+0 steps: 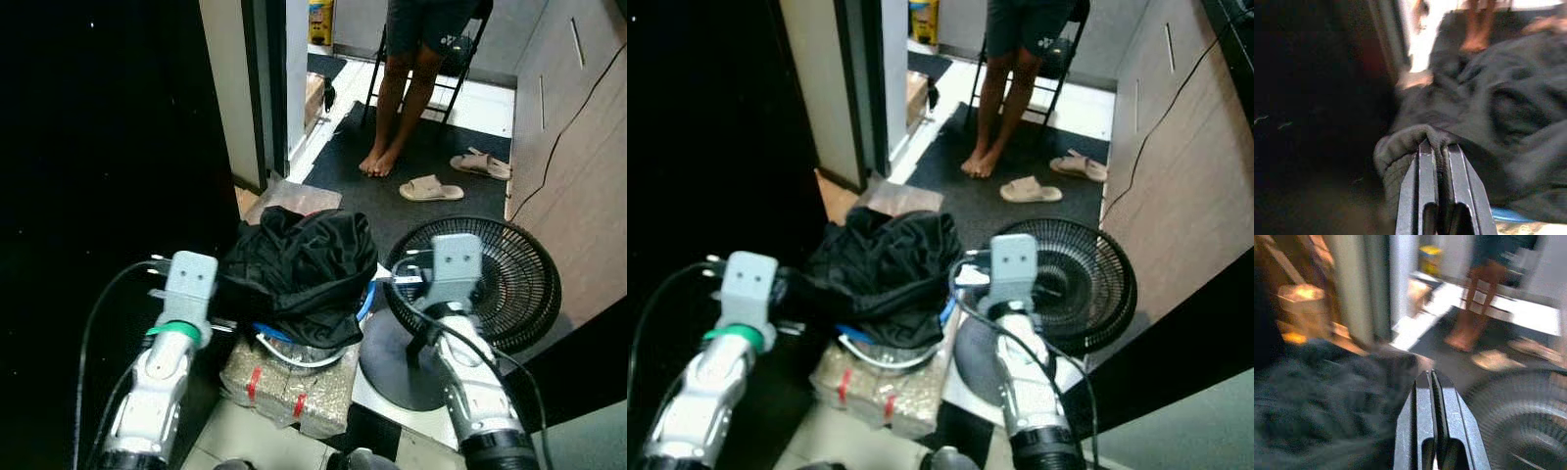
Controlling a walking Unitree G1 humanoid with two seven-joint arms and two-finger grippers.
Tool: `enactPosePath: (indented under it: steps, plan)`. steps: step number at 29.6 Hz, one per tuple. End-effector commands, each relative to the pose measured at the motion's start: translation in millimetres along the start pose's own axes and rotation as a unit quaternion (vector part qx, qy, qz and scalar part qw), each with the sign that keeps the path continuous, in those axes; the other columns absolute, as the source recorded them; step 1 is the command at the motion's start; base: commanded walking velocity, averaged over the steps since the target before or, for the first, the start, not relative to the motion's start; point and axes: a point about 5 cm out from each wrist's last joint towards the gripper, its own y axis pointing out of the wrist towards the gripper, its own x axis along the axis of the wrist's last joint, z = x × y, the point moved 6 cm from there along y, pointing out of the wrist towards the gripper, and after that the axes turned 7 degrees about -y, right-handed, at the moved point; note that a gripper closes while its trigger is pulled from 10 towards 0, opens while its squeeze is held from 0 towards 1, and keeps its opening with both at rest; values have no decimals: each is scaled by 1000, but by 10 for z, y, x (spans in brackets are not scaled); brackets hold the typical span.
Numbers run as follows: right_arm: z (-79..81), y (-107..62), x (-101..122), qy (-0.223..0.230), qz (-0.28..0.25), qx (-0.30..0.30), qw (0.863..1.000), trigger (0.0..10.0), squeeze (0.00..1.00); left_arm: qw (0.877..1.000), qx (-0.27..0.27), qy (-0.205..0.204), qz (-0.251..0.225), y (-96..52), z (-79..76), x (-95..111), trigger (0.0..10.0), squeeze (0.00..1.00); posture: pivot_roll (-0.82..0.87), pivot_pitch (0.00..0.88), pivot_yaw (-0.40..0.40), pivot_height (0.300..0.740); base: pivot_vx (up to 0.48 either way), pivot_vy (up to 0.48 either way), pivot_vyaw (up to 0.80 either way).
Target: Clothes washing
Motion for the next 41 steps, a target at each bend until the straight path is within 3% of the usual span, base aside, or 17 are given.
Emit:
enactPosePath:
  steps: [1,4,7,17,21,27,41]
  plan:
    - [174,-17,135,27,-24,49,998,10000,0,998,-52,-23,-14,-32,-203,80,10000,0,-41,0,44,740,0,0,0]
    - [248,-14,237,40,-41,69,996,10000,0,996,-84,-36,-24,-36,-324,169,10000,0,-42,0,44,740,0,0,0]
    - [244,-10,234,40,-40,68,996,10000,0,996,-83,-36,-24,-32,-322,173,10000,0,-42,0,44,740,0,0,0]
    - [105,-19,33,-16,-9,40,999,10000,0,999,-47,4,-6,-27,-142,37,10000,0,-43,0,43,740,0,0,0]
    - [-235,-7,-59,-37,17,-41,998,10000,0,999,48,17,-3,5,219,20,10000,0,-42,0,43,740,0,0,0]
    - [-412,-3,-37,-38,16,-82,996,10000,0,996,85,11,-10,14,398,74,10000,0,-40,0,44,740,0,0,0]
    - [-322,2,-43,-31,13,-76,997,10000,0,997,79,13,-11,21,336,57,10000,0,-39,0,45,740,0,0,0]
